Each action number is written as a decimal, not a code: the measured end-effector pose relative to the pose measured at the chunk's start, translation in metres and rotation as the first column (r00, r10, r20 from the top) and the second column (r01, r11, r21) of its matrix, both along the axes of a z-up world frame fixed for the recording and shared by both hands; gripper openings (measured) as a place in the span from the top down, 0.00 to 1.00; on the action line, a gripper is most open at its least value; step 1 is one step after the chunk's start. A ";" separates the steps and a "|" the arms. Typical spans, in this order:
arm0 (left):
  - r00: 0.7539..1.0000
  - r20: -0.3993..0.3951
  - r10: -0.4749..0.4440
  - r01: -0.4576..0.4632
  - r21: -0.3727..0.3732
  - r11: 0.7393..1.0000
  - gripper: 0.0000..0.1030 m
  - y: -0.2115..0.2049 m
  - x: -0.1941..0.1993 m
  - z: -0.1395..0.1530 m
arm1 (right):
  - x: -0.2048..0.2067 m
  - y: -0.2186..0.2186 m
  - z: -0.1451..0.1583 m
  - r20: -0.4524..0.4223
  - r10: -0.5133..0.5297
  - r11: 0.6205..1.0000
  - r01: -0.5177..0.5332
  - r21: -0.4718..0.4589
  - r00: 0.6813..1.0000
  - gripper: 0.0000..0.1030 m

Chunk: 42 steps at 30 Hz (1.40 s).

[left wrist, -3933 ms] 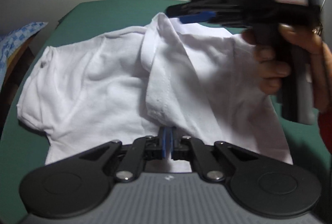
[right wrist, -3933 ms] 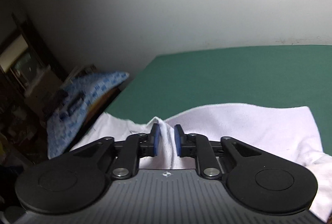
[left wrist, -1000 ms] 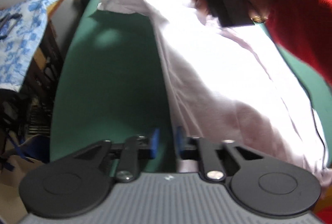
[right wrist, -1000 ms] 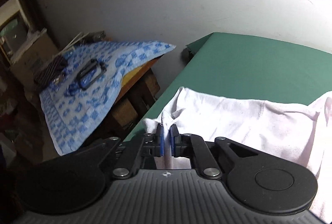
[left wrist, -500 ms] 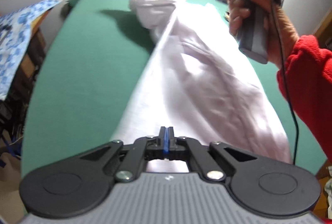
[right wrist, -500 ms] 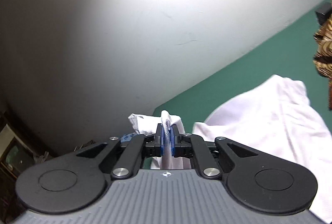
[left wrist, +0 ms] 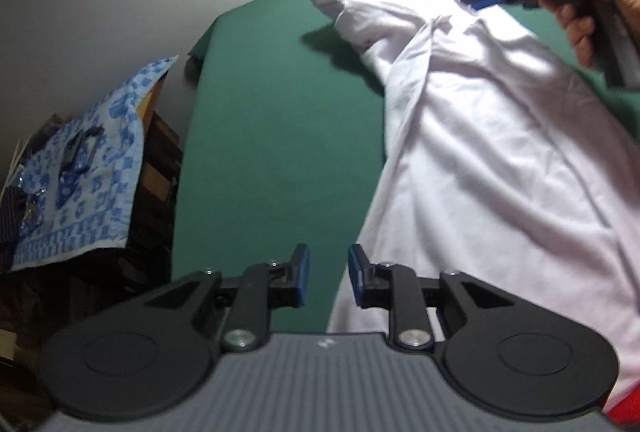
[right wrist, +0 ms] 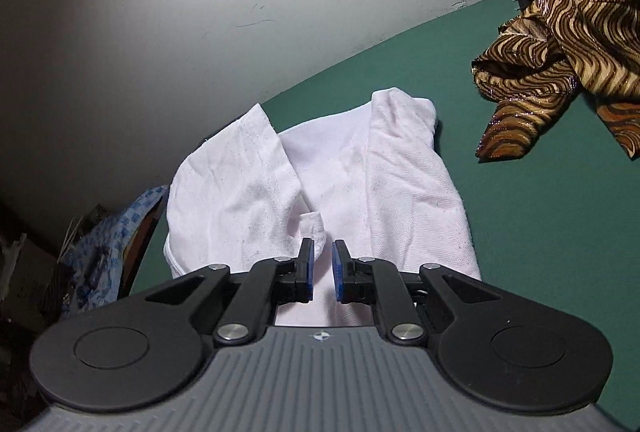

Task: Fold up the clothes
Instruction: 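Lift the shirt hem with the right gripper and fold it toward the collar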

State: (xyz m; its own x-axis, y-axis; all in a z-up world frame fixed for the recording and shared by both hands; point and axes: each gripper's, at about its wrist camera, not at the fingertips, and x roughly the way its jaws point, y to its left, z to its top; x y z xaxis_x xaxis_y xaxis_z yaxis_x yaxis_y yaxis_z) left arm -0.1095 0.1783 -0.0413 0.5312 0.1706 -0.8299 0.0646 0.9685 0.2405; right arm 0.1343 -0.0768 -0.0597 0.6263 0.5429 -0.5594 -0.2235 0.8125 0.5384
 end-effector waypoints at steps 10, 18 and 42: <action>0.996 -0.088 -0.013 -0.006 -0.210 0.978 0.81 0.035 -0.002 -0.027 | -0.030 0.014 0.004 -0.033 0.149 0.987 -0.146 0.070 0.988 0.73; 0.990 -0.112 -0.083 0.048 -0.286 0.957 0.82 0.024 -0.008 -0.026 | -0.017 0.026 -0.002 -0.059 0.066 0.996 -0.062 0.069 0.996 0.69; 0.990 -0.074 -0.121 0.074 -0.458 0.886 1.00 -0.011 -0.043 0.021 | -0.039 0.016 0.040 0.202 -0.105 0.988 0.125 -0.092 0.974 0.99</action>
State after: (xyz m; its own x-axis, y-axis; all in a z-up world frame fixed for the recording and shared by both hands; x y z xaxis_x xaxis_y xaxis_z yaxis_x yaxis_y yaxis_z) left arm -0.1529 0.1670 -0.0199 0.4384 -0.2843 -0.8526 0.1648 0.9580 -0.2348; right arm 0.0953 -0.0609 -0.0192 0.7842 0.4063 -0.4689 -0.2181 0.8880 0.4048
